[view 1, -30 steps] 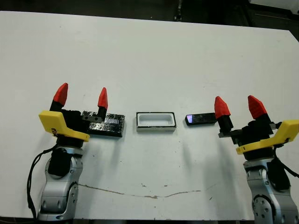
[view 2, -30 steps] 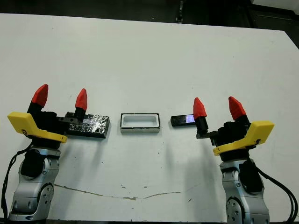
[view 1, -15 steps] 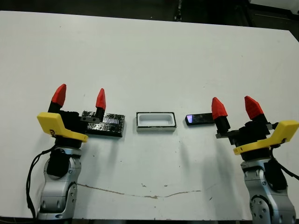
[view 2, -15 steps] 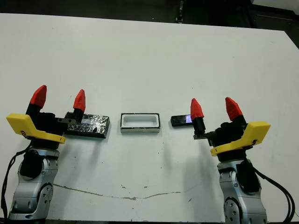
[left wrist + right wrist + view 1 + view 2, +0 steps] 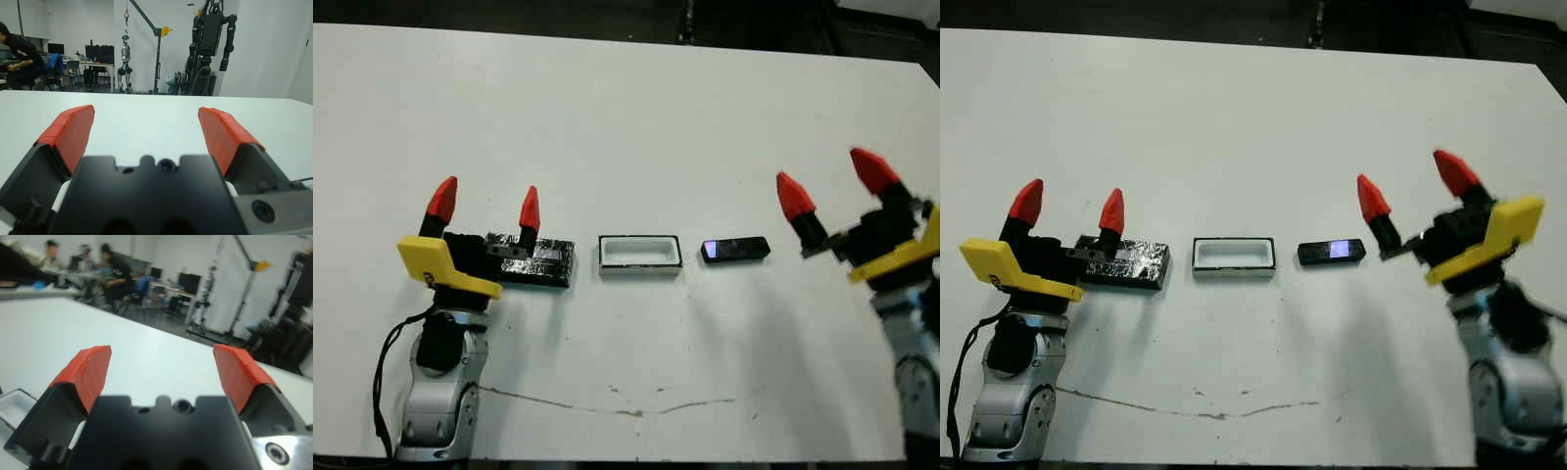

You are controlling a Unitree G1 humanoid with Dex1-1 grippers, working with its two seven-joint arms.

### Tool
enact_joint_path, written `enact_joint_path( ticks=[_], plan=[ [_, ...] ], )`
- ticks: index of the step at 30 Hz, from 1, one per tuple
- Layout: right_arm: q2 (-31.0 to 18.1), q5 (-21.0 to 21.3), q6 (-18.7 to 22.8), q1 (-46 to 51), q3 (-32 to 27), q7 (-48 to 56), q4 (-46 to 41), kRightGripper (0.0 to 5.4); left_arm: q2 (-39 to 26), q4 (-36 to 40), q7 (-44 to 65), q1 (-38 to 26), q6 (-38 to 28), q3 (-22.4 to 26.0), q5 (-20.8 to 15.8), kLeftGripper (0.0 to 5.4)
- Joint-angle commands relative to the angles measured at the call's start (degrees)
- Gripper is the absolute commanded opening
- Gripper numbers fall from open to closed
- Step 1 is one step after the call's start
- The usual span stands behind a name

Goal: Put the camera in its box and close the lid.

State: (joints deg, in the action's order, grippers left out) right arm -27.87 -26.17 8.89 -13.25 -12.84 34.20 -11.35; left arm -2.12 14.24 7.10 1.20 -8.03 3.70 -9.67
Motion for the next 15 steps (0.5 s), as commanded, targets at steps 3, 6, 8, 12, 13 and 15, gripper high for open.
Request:
enact_joint_path(
  ticks=[3, 6, 8, 12, 13, 15],
  plan=[
    [-8.08, 0.91, 3.84, -9.66, 3.95, 11.46, 9.4, 5.39, -0.35, 0.25, -0.41, 0.46, 0.75, 0.13, 0.71, 5.4],
    [-10.41, 1.76, 4.89, -15.18, 7.53, 18.84, 15.16, 5.39, -0.12, 0.19, -0.37, 0.46, 0.69, 0.04, 0.55, 5.4],
    [-11.33, 3.27, 3.84, -18.15, 9.81, 23.26, 18.7, 5.39, 0.03, 0.02, -0.38, 0.39, 0.56, 0.11, 0.3, 5.4],
    [-11.81, 7.03, -0.83, -24.03, 14.85, 33.93, 27.73, 5.39, 0.08, 0.26, -0.86, 0.64, 0.68, 0.14, 0.79, 5.4],
    [-11.98, 8.6, -2.4, -25.28, 16.38, 36.15, 29.31, 5.39, 0.04, 0.37, -0.9, 0.75, 0.79, 0.14, 0.76, 5.4],
    [-11.93, 10.59, -3.75, -27.56, 18.65, 40.16, 32.27, 5.39, -0.04, 0.58, -0.93, 0.92, 1.02, 0.1, 0.7, 5.4]
  ],
)
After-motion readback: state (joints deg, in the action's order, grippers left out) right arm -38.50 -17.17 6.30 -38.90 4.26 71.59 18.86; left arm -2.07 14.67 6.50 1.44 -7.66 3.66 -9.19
